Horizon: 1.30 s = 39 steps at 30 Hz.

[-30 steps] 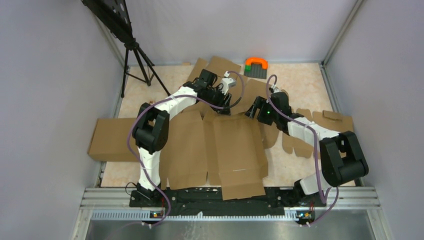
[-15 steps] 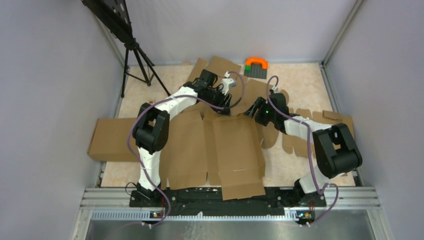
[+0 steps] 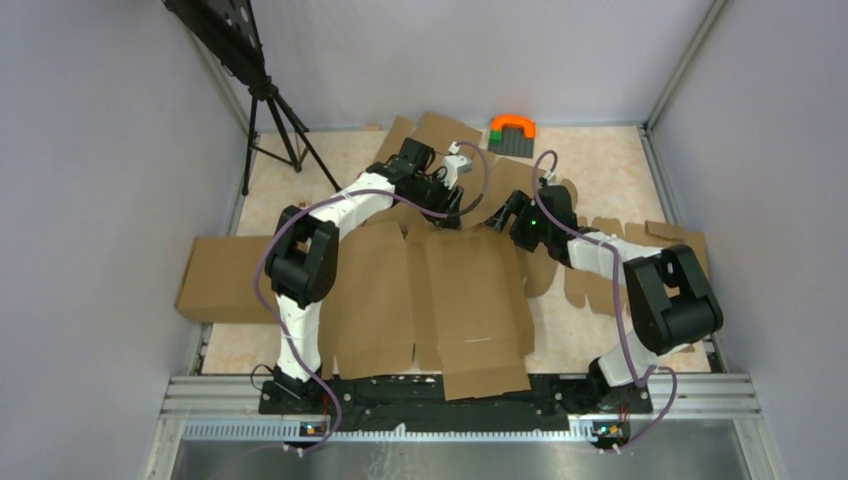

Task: Fold the paper box
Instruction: Fold the paper box at the center of the board.

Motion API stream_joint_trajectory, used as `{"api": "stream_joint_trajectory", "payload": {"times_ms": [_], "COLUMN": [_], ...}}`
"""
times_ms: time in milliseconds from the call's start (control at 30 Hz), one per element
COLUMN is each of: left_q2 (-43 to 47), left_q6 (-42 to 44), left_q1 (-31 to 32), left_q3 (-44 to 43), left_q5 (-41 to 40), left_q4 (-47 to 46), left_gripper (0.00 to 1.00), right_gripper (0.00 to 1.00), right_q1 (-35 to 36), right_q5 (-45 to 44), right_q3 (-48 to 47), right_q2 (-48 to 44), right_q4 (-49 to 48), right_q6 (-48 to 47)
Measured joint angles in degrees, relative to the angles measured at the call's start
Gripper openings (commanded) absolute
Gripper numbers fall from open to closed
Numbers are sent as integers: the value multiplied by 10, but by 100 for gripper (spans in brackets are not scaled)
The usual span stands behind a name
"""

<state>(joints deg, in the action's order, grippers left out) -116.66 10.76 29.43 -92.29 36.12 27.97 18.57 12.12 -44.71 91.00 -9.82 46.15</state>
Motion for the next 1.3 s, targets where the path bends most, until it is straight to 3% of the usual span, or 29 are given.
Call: {"api": "stream_joint_trajectory", "payload": {"times_ms": [133,300,500,767,933,1300], "left_q2": [-1,-1,-1,-1,-1,-1], "left_q6": [0,0,1,1,0,-19], "left_q1": [1,3,4,5,5,9], "left_q3": [-3,-3,-3,-3,-4,-14], "left_q5": [0,0,0,0,-2,-31], "left_q4": [4,8,9,12,12,20], "left_gripper": [47,47,47,48,51,60], "right_gripper": [78,86,65,54,41,40], "right_q1": [0,0,0,-1,-1,-1], "right_q5": [6,11,10,-1,-7,-8], "right_q3": [5,5,-11,-45,-50,-49], "right_q2": [-11,-25,-12,32,37,43], "right_q4": [-11,-19,-12,-3,5,6], "right_q6": [2,9,17,19,14,4]}}
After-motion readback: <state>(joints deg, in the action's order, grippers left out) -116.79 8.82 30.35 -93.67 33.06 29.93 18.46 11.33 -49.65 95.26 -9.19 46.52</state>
